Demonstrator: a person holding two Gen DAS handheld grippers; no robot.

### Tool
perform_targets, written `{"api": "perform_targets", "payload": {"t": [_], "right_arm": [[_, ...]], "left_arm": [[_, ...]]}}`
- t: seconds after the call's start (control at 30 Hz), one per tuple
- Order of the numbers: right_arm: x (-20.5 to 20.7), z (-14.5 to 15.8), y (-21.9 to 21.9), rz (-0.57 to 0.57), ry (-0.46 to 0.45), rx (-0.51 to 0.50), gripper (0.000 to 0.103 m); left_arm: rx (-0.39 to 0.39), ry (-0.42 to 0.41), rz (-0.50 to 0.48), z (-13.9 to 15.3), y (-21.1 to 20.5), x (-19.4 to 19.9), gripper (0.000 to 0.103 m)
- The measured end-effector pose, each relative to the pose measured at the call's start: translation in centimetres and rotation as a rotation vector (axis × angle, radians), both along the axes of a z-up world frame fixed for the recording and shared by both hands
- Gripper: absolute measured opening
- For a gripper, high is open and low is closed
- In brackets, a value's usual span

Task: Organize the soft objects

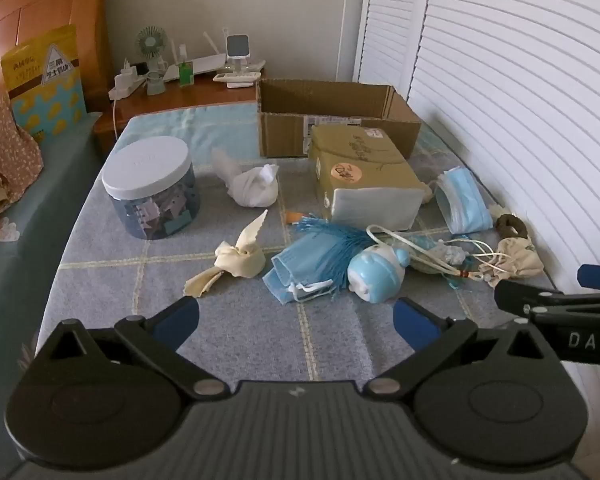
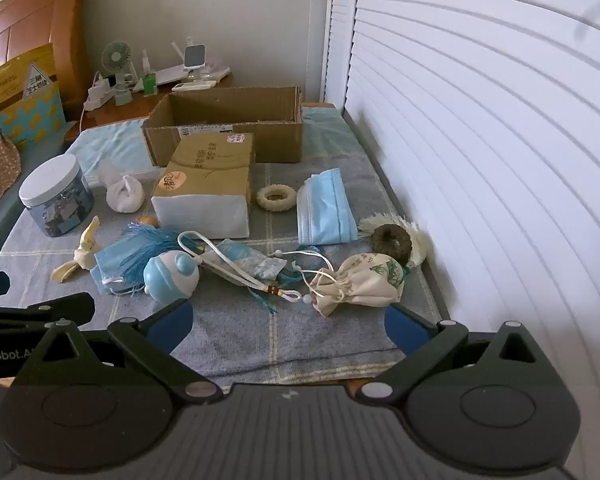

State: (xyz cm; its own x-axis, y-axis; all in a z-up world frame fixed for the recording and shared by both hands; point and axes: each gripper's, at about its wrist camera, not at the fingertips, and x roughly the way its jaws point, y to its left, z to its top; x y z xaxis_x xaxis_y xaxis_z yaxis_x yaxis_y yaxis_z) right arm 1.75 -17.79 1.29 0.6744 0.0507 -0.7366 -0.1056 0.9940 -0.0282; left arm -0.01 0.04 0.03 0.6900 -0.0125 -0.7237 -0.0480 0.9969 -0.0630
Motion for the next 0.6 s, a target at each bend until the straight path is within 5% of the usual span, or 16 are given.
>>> {"api": "perform_targets", "payload": {"t": [0.6], "right_arm": [[0.04,0.12,0.02,-0.001,0.003,-0.006,0.103]], "left_arm": [[0.013,0.005,0.001,-0.28,-0.29,-0.13,0.102]]}}
